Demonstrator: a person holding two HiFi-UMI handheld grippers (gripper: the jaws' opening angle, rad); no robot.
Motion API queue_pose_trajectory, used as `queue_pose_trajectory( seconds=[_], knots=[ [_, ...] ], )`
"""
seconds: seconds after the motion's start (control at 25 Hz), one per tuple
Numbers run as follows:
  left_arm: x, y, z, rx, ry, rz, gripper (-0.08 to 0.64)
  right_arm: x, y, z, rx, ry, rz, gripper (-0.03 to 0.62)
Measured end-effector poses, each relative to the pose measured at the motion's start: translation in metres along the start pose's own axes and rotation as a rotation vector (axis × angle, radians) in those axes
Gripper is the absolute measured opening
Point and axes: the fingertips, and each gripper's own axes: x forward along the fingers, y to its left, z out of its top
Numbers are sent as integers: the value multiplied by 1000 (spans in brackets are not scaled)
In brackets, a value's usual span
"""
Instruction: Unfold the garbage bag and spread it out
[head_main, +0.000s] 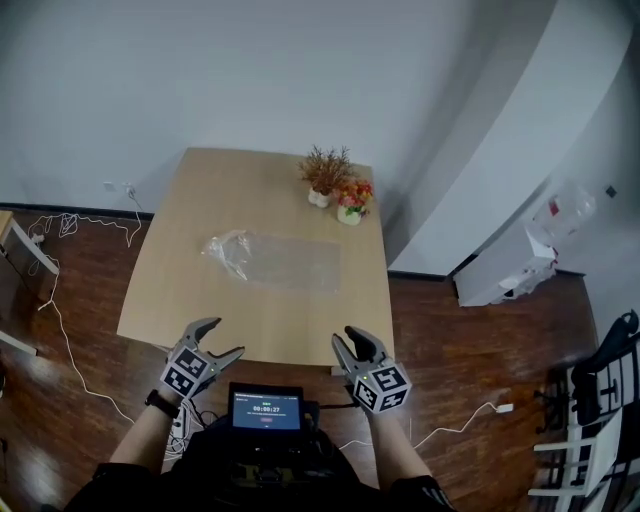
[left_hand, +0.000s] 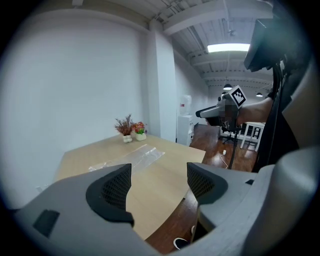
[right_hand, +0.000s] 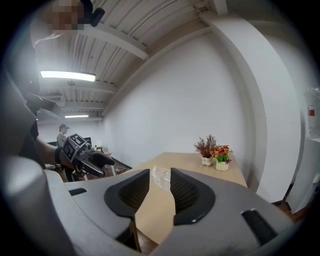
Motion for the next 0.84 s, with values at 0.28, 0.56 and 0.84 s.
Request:
queue_pose_trajectory(
  seconds=[0.28,0.56,0.84],
  knots=[
    [-17,-12,4,30,-27,-24,356,-16,25,2,-5,-7,-9,155],
    [-34,-11,-8,35,-31,-30,356,-16,48,8,-21,-35,-9,155],
    [-47,-14,-8,51,-35,-26,356,-28,57,23,-29,-66,-22,155]
  ],
)
